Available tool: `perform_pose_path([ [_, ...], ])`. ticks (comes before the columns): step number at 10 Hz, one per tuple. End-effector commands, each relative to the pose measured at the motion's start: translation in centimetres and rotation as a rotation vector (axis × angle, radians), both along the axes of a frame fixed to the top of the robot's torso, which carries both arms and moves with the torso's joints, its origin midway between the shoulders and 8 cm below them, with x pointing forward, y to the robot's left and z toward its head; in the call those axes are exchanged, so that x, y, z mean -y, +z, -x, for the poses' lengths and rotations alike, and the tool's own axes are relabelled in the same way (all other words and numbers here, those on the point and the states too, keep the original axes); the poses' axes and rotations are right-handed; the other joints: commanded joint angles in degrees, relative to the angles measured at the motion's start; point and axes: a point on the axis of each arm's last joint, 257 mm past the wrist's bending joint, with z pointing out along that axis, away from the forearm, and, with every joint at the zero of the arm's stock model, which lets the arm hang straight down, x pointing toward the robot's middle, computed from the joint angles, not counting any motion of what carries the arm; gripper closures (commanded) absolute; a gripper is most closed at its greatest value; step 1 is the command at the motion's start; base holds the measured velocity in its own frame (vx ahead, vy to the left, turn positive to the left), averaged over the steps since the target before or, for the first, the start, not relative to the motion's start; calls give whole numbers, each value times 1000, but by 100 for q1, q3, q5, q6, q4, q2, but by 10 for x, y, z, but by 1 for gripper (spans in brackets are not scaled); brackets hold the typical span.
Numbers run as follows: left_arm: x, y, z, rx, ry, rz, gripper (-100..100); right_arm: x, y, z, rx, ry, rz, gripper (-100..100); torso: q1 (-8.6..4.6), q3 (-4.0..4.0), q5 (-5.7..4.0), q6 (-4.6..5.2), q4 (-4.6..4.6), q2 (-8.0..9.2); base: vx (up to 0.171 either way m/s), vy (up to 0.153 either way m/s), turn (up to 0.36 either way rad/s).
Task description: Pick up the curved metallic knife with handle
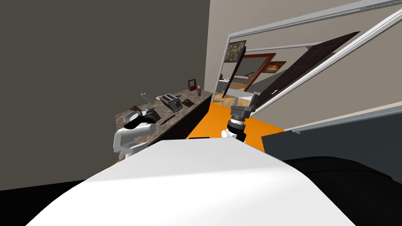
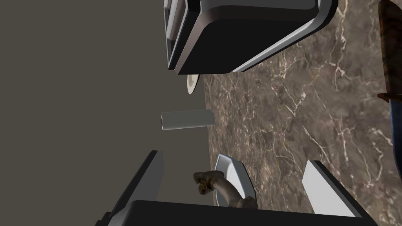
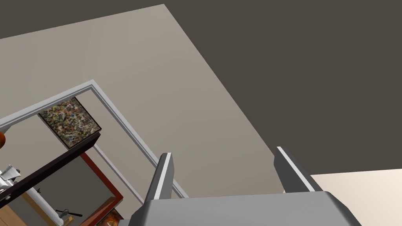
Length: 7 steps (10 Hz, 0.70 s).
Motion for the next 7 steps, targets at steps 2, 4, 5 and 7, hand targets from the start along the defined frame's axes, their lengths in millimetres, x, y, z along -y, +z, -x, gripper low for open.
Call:
perform_pose_path([
  [2, -11, -15, 8, -60, 35, 35, -100, 0, 0, 0, 0, 0, 0, 0, -2, -1, 0, 3, 0, -2, 20, -5, -101],
  [4, -20, -24, 15, -98, 64, 62, -100, 0, 0, 0, 0, 0, 0, 0, 1, -1, 0, 0, 0, -1, 18, -2, -56],
  [5, -20, -30, 19, -124, 71, 72, -100, 0, 0, 0, 0, 0, 0, 0, -1, -3, 0, 3, -1, -6, 29, -3, -68],
  [7, -28, -40, 26, -163, 100, 99, -100, 0, 0, 0, 0, 0, 0, 0, 0, -2, 0, -1, -1, -3, 19, -3, -41],
])
